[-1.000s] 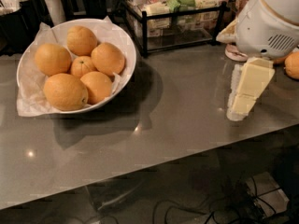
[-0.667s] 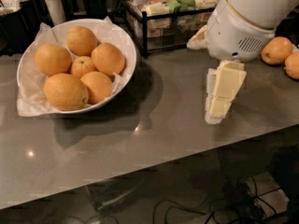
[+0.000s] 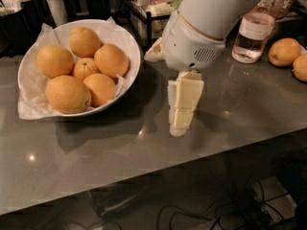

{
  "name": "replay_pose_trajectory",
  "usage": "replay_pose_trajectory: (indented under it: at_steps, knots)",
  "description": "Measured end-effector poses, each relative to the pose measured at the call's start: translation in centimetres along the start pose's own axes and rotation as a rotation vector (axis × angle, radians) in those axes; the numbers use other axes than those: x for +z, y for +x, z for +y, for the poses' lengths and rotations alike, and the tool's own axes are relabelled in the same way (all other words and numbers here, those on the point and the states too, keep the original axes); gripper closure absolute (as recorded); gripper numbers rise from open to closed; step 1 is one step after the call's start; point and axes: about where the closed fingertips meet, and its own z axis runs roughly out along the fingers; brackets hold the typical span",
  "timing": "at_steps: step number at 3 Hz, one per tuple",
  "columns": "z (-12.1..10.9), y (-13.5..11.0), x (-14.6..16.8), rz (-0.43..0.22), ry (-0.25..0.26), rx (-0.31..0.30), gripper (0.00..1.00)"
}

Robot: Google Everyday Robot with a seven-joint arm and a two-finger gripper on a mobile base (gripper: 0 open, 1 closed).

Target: Pick orange from white bowl

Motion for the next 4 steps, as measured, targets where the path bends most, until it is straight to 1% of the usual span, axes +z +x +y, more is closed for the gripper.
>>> replay_pose_trajectory:
  at_steps: [1, 3, 4]
  knots:
    - [-0.2, -3.4, 1.5, -0.032, -0.031, -0.075, 0.00]
    - [-0.9, -9.0, 2.1, -0.051, -0.033, -0.187, 0.00]
    - [-2.2, -12.5, 2.7, -0.064, -0.030, -0.244, 0.00]
